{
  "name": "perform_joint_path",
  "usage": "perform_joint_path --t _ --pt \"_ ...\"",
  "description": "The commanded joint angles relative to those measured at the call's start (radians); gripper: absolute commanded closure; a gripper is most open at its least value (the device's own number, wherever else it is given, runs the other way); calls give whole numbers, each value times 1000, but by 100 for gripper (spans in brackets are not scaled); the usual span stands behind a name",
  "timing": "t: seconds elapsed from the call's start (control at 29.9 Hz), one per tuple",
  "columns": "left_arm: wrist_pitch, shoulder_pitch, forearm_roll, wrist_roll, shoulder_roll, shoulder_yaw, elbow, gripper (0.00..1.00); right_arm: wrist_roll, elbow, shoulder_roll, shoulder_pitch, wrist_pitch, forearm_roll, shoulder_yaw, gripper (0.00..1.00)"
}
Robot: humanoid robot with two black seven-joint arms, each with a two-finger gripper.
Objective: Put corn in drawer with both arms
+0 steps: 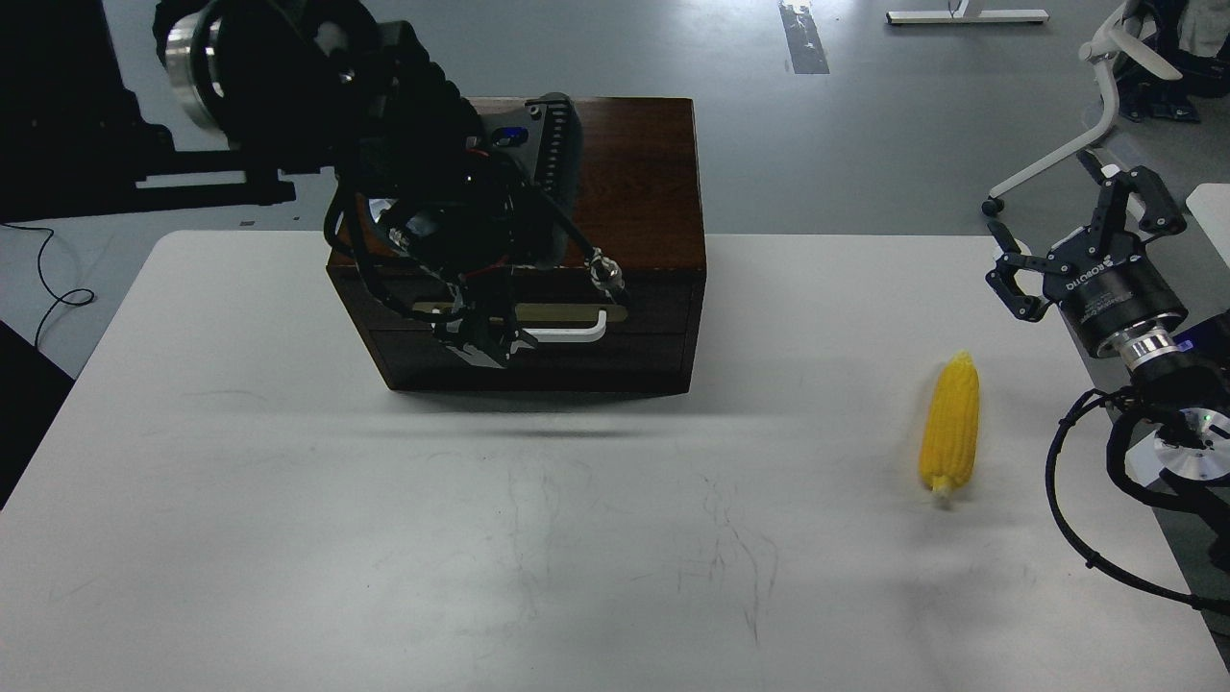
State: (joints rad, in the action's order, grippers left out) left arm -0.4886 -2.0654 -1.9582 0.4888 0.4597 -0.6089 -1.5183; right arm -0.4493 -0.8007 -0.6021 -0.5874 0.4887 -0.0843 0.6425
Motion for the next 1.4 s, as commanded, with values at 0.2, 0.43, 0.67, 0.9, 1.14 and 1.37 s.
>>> perform_joint_path --t 0.2,0.43,0.67,0.9,1.14,1.37 --pt "0 56 19 0 -22 -29 18 2 -5 0 -5 0 0 0 0 0" --pt "0 90 21 0 -38 -29 39 2 -6 0 -5 1 0 0 0 0" --pt "0 131 21 0 -68 -29 144 2 -6 0 -7 1 0 0 0 0" --pt "0 154 21 0 -75 -31 148 2 -6 0 -7 1 0 0 0 0" --pt "0 163 21 0 -75 -29 147 2 -6 1 -7 1 0 0 0 0" --pt "0 172 19 0 -72 -31 144 2 -6 1 -8 3 0 0 0 0"
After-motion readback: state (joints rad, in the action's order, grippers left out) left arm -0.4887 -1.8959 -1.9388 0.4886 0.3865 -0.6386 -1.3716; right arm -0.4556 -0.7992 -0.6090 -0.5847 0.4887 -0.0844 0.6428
